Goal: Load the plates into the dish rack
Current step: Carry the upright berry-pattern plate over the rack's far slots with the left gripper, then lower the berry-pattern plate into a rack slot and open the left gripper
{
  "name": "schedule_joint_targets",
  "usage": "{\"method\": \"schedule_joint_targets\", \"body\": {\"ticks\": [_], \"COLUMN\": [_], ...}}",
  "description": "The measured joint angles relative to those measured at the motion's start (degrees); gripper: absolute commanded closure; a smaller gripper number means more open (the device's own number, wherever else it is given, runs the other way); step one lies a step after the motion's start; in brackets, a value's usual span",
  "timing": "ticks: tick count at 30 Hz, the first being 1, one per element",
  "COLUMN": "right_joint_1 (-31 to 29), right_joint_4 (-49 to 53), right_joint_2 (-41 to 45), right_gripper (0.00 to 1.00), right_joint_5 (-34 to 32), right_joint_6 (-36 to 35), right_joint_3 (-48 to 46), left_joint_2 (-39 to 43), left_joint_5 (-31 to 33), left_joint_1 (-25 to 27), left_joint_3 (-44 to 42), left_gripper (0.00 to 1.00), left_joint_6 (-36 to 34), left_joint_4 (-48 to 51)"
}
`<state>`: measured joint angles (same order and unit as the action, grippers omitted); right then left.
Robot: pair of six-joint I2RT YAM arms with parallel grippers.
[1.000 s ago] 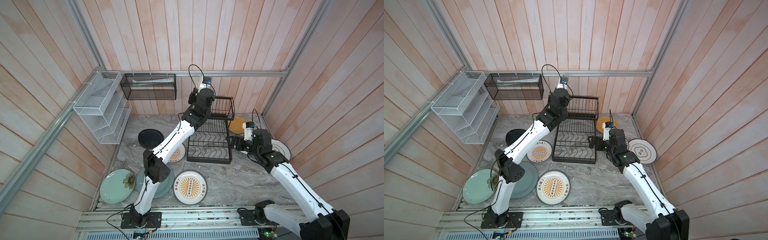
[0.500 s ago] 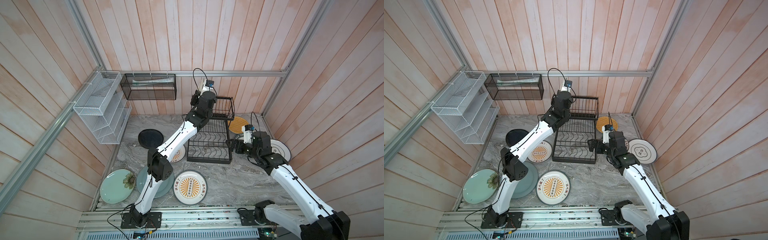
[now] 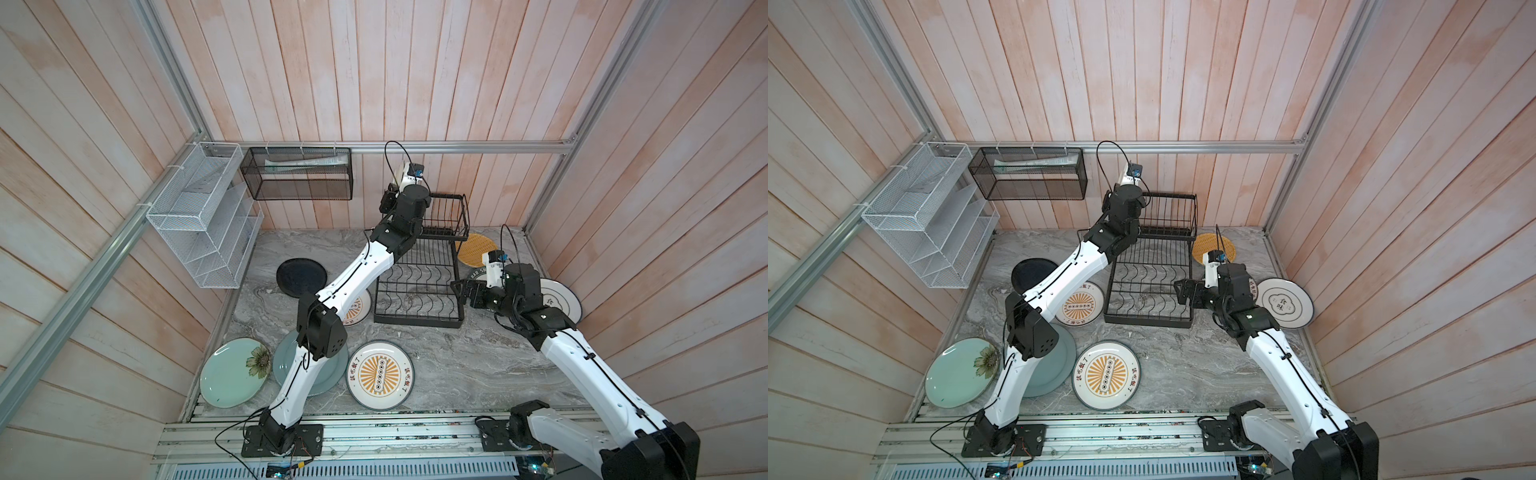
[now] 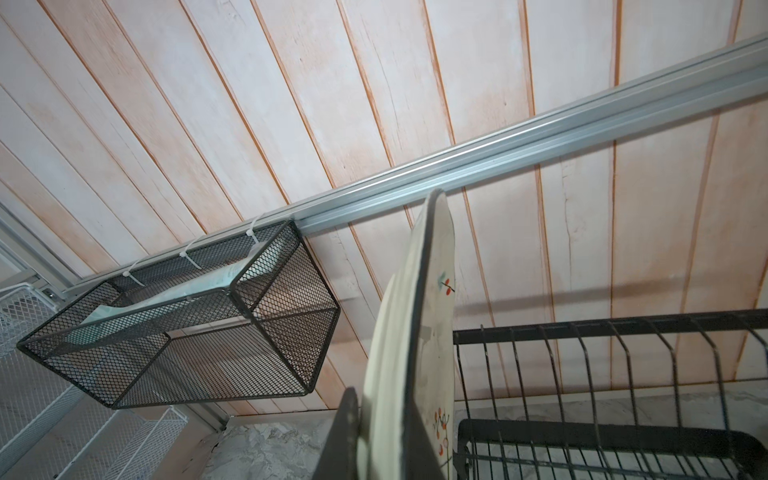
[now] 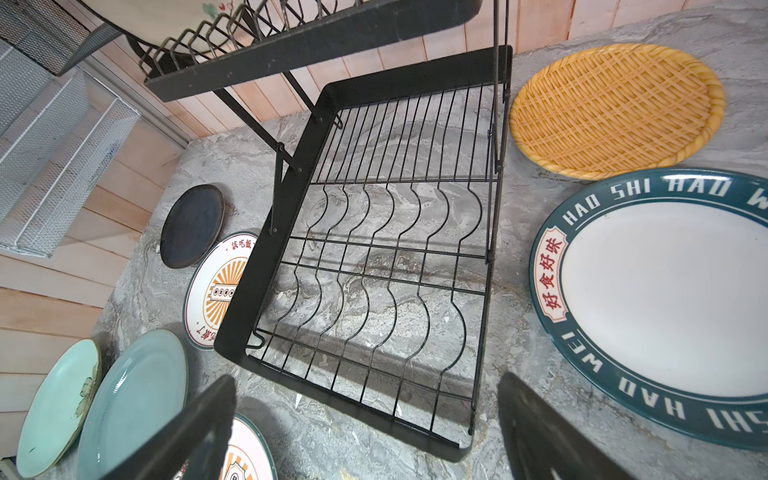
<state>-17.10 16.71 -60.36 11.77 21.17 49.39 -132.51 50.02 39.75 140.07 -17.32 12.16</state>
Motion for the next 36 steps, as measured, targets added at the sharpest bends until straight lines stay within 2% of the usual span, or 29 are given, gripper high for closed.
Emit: {"method": "schedule_joint_targets", "body": {"ticks": [8,17,20,24,26,29,36], "right_joint_1": [0.0,0.0,0.0,0.0,0.0,0.0,0.0], "right_joint_4": [-0.1,-0.3,-0.4,-0.5,-0.5,-0.5,-0.8], "right_joint_2": [-0.2,-1.2,-1.5,-1.6,-1.6,-1.6,-1.6], "right_gripper": [0.02,0.02,0.02,0.02,0.02,0.02,0.02], "right_joint_5": [0.2,0.5,0.8,1.3,1.5,1.7,1.9], "right_joint_6": [0.0,0.0,0.0,0.0,0.1,0.2,0.3], "right_joint_3": [-0.6,-0.7,-0.8,-1.2,-1.4,-1.8,-1.8], "left_joint_2": [-1.1,-0.1,0.4,0.6,0.7,0.9,1.6], "left_joint_5": [0.7,-0.5,-1.1,-1.3,-1.3,-1.6,-1.8], "left_joint_1": [-0.4,-0.8,-1.1,-1.1,-1.1,-1.1,-0.8], "left_joint_3": [0.0,0.4,0.4,0.4,0.4,0.4,0.4], "left_gripper": [1.00,0.99,0.93,0.90,0.82,0.76,0.73], "left_joint_6": [3.4,12.2,14.2,15.5,15.9,16.5,16.8], "left_joint_4": [2.2,6.6,8.0,8.7,9.0,9.4,9.3]}}
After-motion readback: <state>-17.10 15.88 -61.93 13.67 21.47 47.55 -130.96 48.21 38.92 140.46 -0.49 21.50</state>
